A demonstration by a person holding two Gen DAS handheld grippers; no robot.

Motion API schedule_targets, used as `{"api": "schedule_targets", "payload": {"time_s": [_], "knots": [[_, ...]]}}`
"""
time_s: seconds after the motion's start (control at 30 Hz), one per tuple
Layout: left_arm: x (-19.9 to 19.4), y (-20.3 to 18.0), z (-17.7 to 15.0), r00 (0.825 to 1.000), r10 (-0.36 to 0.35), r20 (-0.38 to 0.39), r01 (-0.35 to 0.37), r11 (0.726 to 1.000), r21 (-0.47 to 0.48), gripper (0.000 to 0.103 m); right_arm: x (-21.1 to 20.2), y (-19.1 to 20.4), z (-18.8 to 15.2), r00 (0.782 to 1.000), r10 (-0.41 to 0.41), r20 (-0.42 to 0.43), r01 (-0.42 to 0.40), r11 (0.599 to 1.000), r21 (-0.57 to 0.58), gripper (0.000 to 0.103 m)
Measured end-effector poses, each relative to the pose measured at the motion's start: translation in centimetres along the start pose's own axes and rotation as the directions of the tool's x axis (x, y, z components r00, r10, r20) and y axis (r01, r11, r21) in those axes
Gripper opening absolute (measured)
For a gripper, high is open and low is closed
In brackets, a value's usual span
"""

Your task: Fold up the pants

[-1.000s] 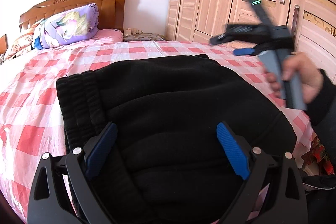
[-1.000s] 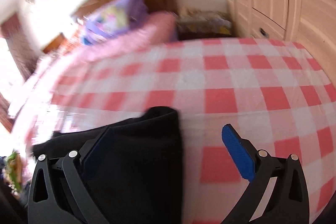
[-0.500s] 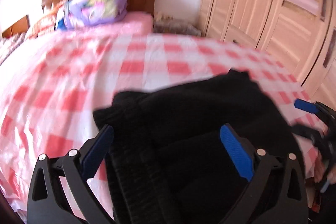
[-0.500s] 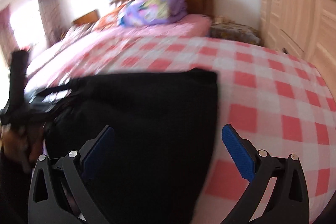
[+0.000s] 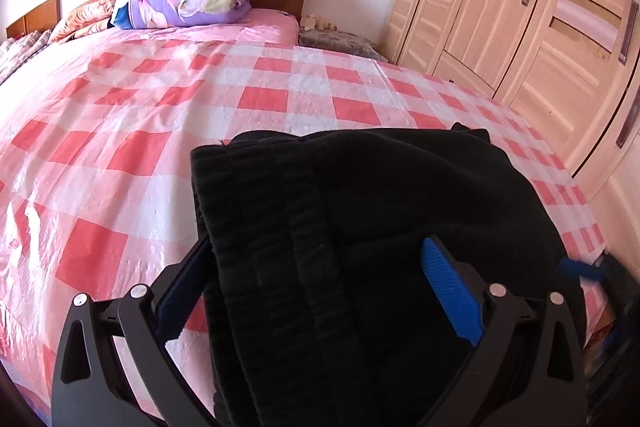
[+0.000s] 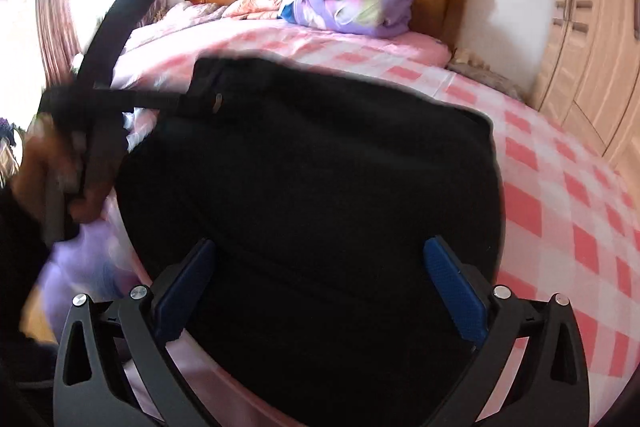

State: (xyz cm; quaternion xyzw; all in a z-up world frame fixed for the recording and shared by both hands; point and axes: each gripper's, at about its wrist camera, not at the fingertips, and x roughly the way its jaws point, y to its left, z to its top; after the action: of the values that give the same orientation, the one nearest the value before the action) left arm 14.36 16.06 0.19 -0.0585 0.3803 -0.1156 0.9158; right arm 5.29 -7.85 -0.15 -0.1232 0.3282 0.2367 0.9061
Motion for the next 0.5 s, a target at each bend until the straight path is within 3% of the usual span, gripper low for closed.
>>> {"api": "schedule_targets", "payload": {"time_s": [0.1, 0.2, 0.23, 0.3, 0.33, 0.43, 0.5], "knots": [[0.0, -0.1, 0.0, 1.0, 0.003, 0.004, -0.003, 1.0, 0.002, 0.101, -0.6, -0.8, 0.7, 1.0, 0.021, -0.009, -0.021, 0.998, 0.056, 0.099], [0.0, -0.2, 0.0, 1.0, 0.008, 0.007, -0.008, 1.0, 0.005, 0.101, -1.0, 0.4, 0.3, 0.999, 0.043, 0.029, -0.044, 0.999, 0.033, 0.099], [0.0, -0.1, 0.0, 1.0, 0.006, 0.011, -0.006, 1.0, 0.002, 0.101, -0.2, 1.6, -0.1, 1.0, -0.003, 0.003, 0.003, 1.0, -0.01, 0.099], [-0.1, -0.1, 0.0, 1.0, 0.005, 0.014, -0.005, 1.0, -0.003, 0.101, -0.2, 2.9, -0.6, 0.997, -0.065, 0.033, 0.068, 0.992, -0.105, 0.099], [-0.1, -0.1, -0.1, 1.0, 0.009, 0.015, -0.009, 1.0, -0.004, 0.101, -0.3, 2.9, -0.4, 0.998, -0.059, 0.022, 0.061, 0.992, -0.108, 0.099], [-0.9, -0.6, -0.2, 0.998, 0.059, 0.036, -0.059, 0.998, 0.008, 0.101, -1.8, 0.4, 0.8, 0.997, 0.069, 0.022, -0.069, 0.997, -0.019, 0.099], [-2.6, -0.9, -0.3, 0.99, 0.11, 0.09, -0.11, 0.994, -0.002, 0.101, -3.2, -2.5, 1.3, 0.995, 0.069, 0.074, -0.074, 0.995, 0.06, 0.099]]}}
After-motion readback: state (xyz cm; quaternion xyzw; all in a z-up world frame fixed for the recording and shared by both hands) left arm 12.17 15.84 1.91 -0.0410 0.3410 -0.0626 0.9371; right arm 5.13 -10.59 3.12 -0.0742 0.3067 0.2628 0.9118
